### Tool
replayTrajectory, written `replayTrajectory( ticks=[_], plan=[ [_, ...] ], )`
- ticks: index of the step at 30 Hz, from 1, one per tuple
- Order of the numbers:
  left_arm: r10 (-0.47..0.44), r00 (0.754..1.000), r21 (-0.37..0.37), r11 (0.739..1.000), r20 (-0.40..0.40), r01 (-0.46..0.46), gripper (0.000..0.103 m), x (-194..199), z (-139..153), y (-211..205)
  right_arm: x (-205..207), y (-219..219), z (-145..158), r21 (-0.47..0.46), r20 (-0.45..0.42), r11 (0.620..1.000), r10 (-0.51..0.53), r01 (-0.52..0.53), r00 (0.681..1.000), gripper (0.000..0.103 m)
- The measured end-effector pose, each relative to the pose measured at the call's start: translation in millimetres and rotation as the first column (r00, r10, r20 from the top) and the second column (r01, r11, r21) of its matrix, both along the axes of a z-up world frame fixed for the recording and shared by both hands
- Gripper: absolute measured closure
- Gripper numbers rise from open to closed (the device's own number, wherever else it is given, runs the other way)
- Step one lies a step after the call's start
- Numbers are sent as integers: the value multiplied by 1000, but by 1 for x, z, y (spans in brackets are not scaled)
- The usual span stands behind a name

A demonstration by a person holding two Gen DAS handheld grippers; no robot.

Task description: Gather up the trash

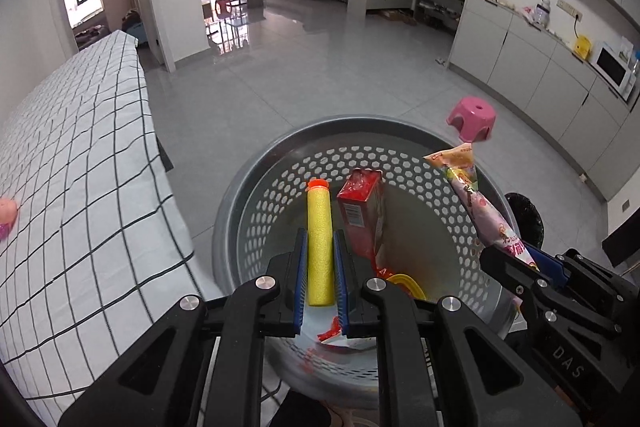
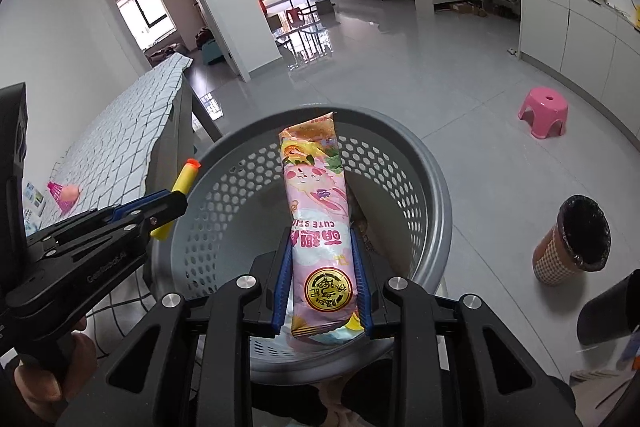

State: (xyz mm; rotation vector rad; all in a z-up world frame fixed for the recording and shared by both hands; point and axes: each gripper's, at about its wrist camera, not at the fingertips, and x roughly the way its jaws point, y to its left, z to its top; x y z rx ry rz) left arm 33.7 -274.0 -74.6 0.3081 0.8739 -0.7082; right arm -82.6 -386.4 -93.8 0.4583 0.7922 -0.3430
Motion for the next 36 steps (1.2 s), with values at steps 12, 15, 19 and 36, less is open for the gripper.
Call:
replayTrajectory(
  ticks=[12,15,19,36],
  plan=[
    [15,1000,10,1000,-26,-14,73,6,-7,-1,2,0,-4,3,1,1000,-1,1,1000,55],
    [27,1000,4,1000,-16,-27,49,8,-6,2,2,-1,-2,3,15,1000,-9,9,1000,51],
    [29,1000,-2,1000,-5,-29,47,6,-4,4,2,-2,-2,4,10,1000,-10,10,1000,51],
    [53,998,-9,999,15,-53,41,-1,4,16,-5,5,4,-3,24,1000,-9,9,1000,51]
  ],
)
